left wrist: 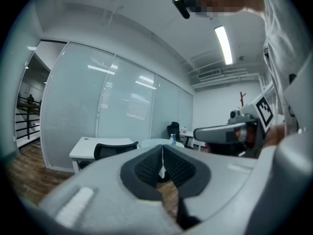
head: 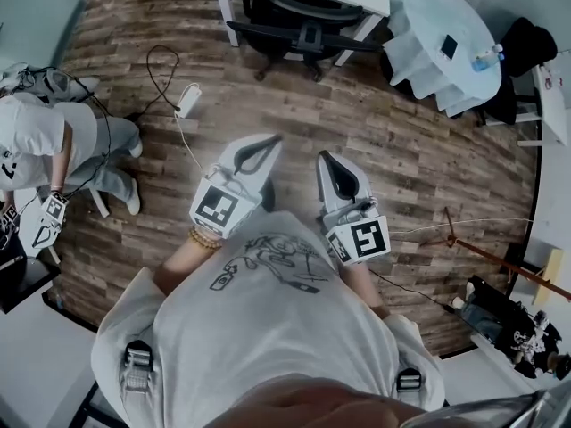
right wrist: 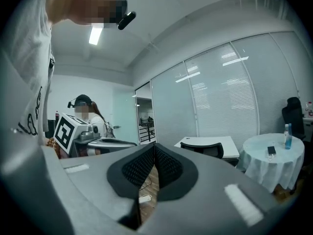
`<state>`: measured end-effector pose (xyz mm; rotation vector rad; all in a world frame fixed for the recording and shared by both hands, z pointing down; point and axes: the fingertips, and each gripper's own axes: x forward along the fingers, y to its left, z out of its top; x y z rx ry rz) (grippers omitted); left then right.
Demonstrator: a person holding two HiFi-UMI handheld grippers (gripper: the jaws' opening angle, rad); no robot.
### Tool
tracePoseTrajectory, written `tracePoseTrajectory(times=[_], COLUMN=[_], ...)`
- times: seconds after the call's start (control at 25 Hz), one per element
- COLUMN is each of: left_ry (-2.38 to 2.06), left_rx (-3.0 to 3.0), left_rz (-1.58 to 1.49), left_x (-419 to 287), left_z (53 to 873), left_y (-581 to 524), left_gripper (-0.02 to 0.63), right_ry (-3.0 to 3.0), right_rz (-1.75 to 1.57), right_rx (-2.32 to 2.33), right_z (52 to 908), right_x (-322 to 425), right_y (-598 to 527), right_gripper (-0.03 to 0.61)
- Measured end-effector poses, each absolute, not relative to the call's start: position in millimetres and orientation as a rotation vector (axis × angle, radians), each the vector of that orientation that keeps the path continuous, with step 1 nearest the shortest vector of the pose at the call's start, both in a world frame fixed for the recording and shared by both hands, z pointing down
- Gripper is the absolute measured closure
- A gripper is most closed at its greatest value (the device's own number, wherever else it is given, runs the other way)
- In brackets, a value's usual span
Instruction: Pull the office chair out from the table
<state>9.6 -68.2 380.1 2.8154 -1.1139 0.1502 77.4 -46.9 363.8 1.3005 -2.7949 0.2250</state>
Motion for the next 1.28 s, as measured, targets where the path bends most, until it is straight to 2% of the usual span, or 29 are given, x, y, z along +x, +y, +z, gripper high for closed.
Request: tracePoseTrajectory(times=[0.64, 1.28], left_ry=[-1.084, -0.915], left_rx=[2.893, 2.977], left_rz=[0.426, 0.971], left_x=[-27, -22], left_z=[421, 512], left_y=[-237, -373], left_gripper=[0.537, 0.482], right_ry=[-2.652, -2.448], right_rz=[0.097, -0.027], right_rx=[1.235, 1.103], right_z=[390, 466], right_x=[54, 74], right_y=[-216, -361], right_gripper=[0.508, 0.451])
